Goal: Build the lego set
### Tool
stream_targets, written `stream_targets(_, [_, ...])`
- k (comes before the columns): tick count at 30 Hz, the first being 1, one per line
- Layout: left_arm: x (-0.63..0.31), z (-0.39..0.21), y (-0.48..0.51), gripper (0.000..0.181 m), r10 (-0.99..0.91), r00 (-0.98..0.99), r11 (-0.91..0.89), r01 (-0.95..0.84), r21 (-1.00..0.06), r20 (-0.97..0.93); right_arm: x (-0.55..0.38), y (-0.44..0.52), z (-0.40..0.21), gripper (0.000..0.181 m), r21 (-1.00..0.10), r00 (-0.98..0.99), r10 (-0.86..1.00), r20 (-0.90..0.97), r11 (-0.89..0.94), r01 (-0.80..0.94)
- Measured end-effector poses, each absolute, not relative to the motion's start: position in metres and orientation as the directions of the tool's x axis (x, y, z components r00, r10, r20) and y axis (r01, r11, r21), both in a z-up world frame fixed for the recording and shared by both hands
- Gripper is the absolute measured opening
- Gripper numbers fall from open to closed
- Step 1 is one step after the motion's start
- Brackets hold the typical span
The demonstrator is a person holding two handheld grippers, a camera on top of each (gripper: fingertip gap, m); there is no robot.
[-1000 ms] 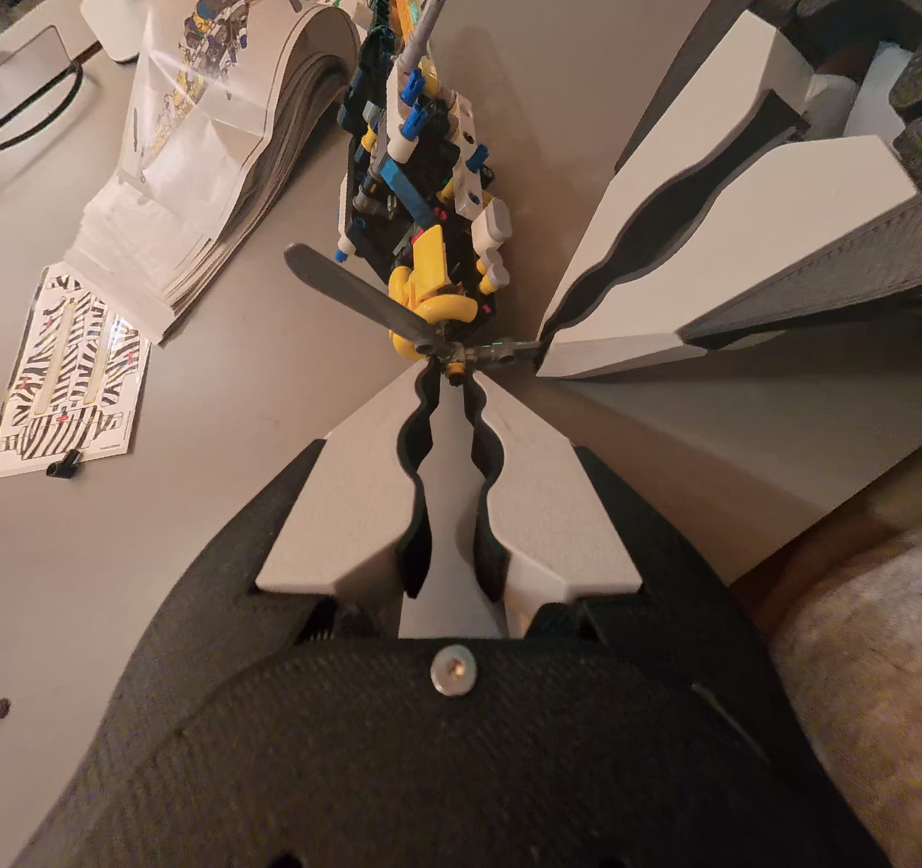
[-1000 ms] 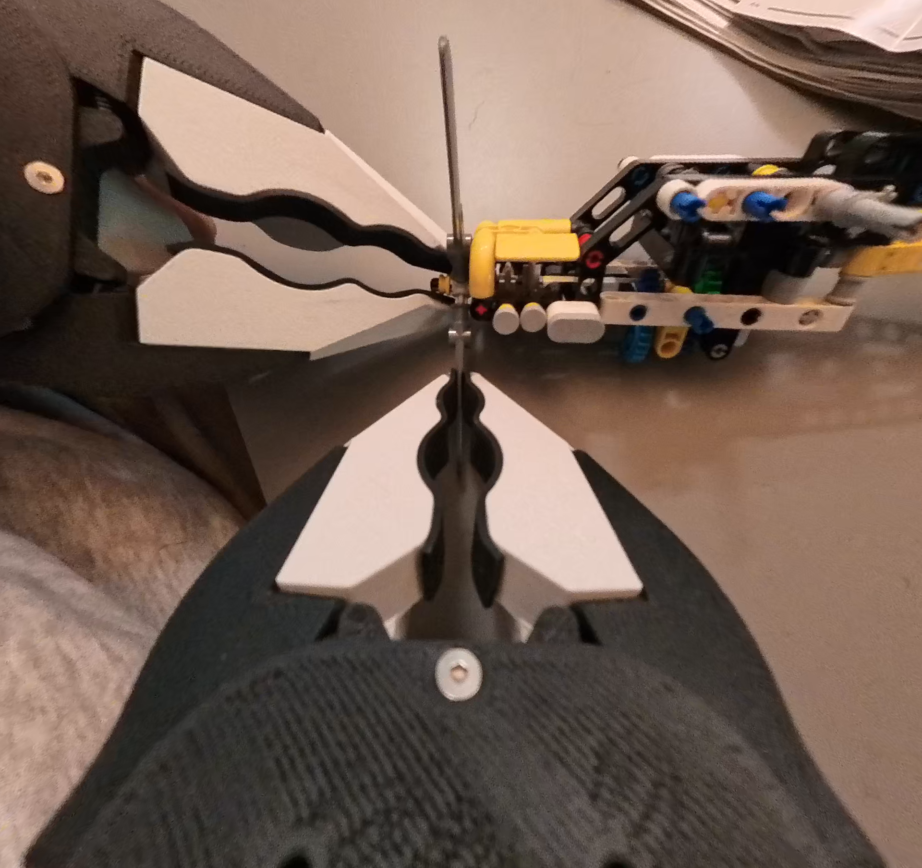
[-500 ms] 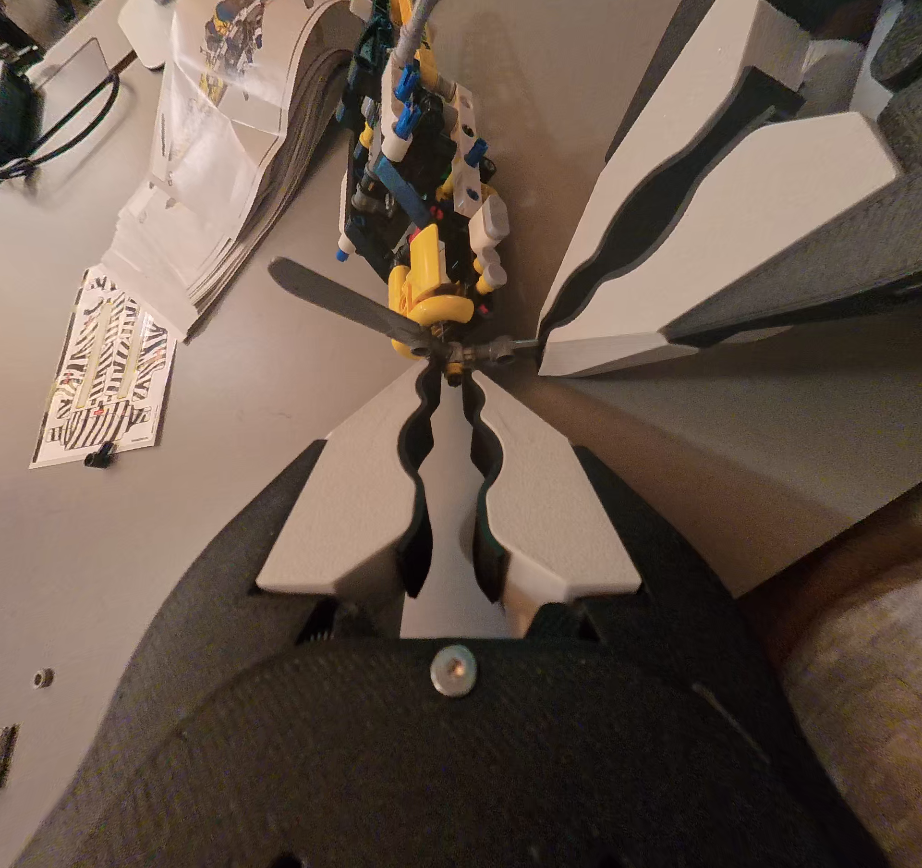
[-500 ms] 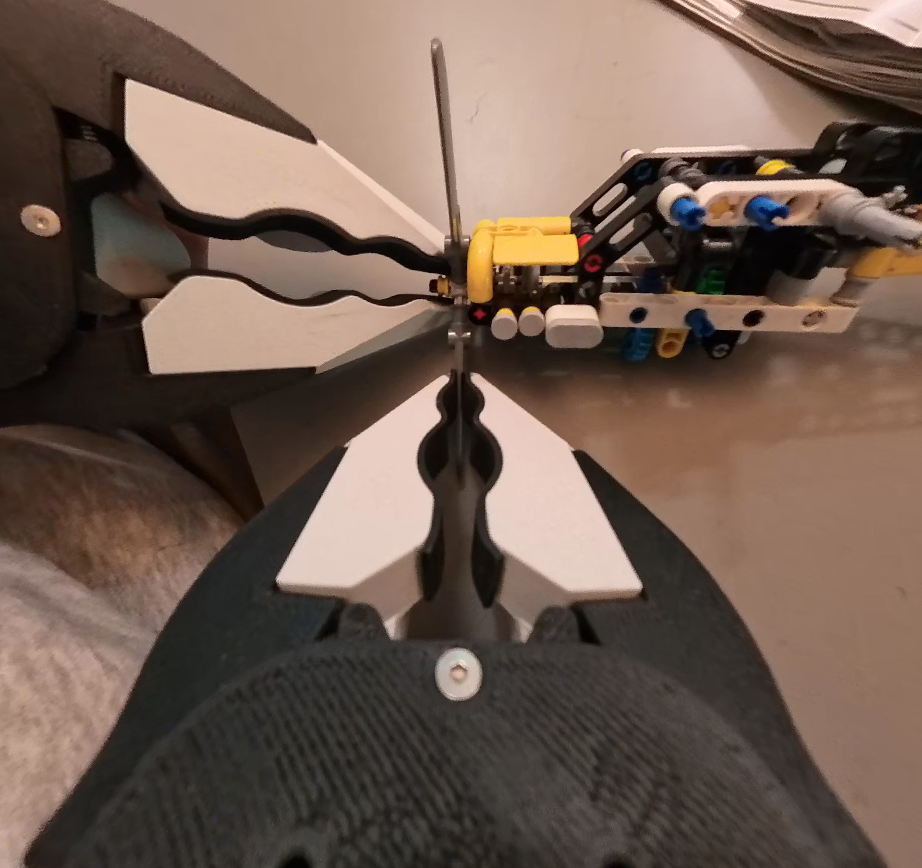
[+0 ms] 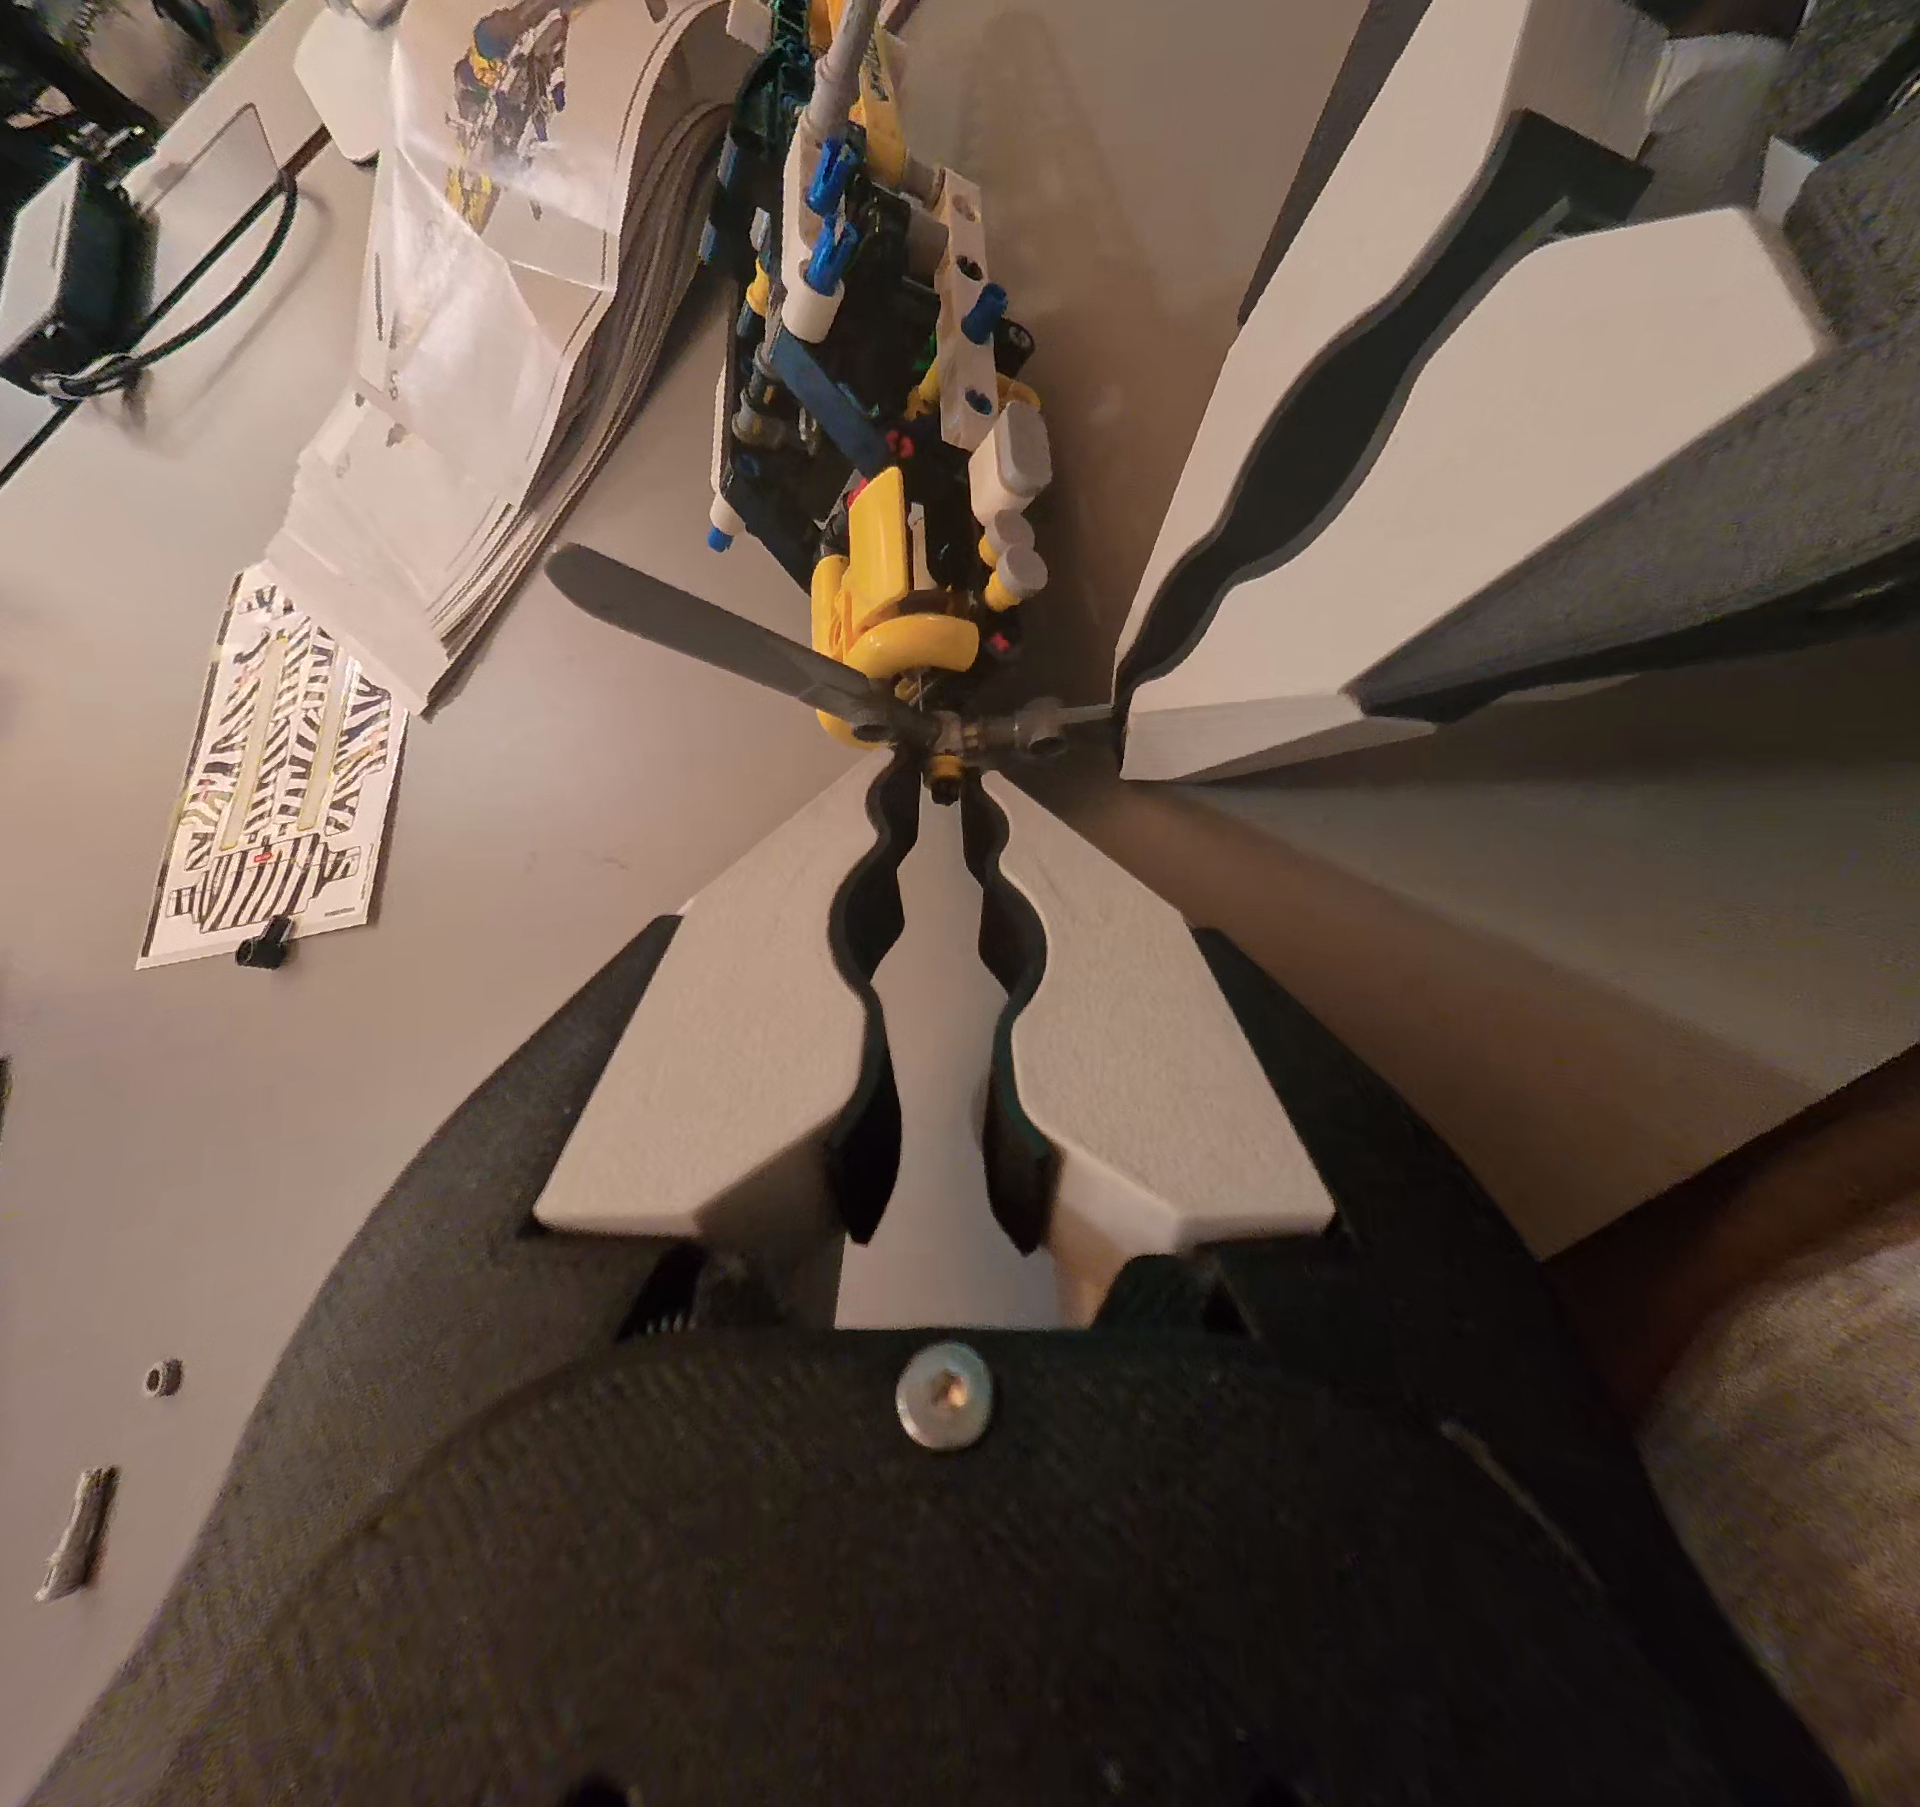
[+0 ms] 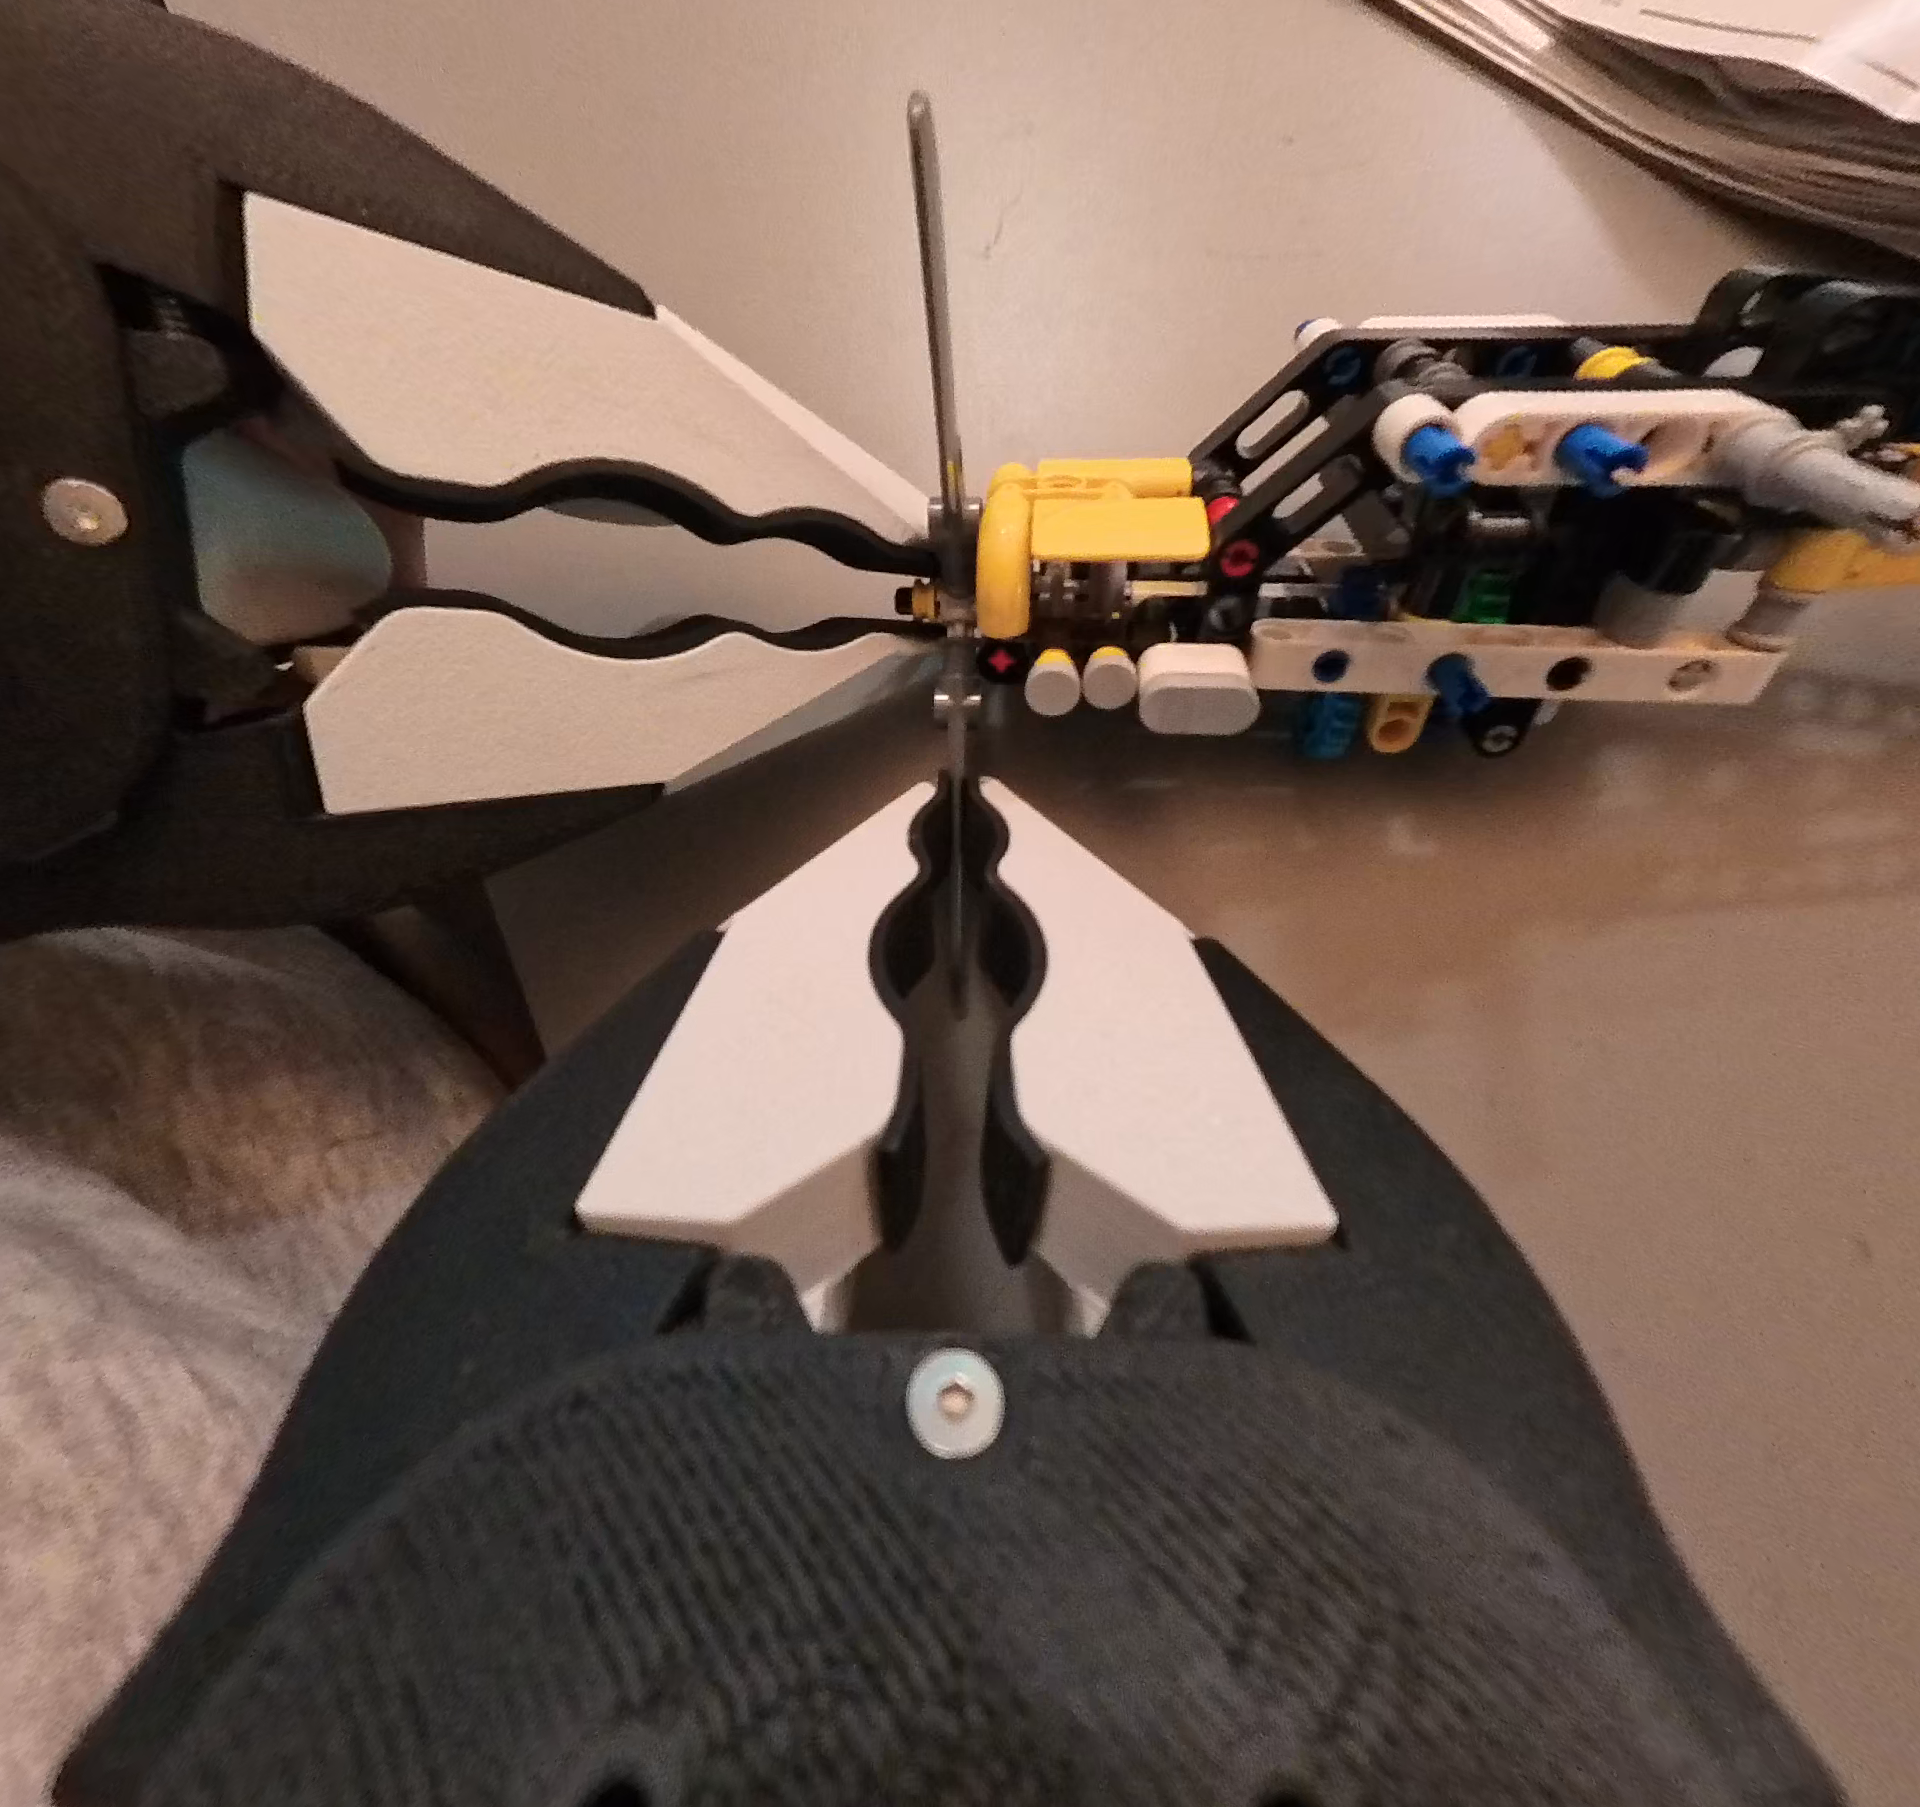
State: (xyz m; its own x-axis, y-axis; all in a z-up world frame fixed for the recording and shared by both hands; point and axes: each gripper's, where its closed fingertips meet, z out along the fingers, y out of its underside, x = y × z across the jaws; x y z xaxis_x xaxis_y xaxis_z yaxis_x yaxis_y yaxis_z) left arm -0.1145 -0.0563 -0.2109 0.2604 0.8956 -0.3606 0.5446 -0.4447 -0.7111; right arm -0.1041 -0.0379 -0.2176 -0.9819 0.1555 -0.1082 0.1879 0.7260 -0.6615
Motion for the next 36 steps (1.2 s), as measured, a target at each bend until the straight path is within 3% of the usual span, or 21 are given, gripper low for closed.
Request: stream_targets(36, [-0.1166, -0.2114, -0.0604, 0.006, 0.893, 0.260, -0.450, 0.551, -0.703, -0.368, -0.1050, -0.0413, -0.2159, 0.000, -0.650, -0.982, 0.142, -0.126, 0.736, 0.190])
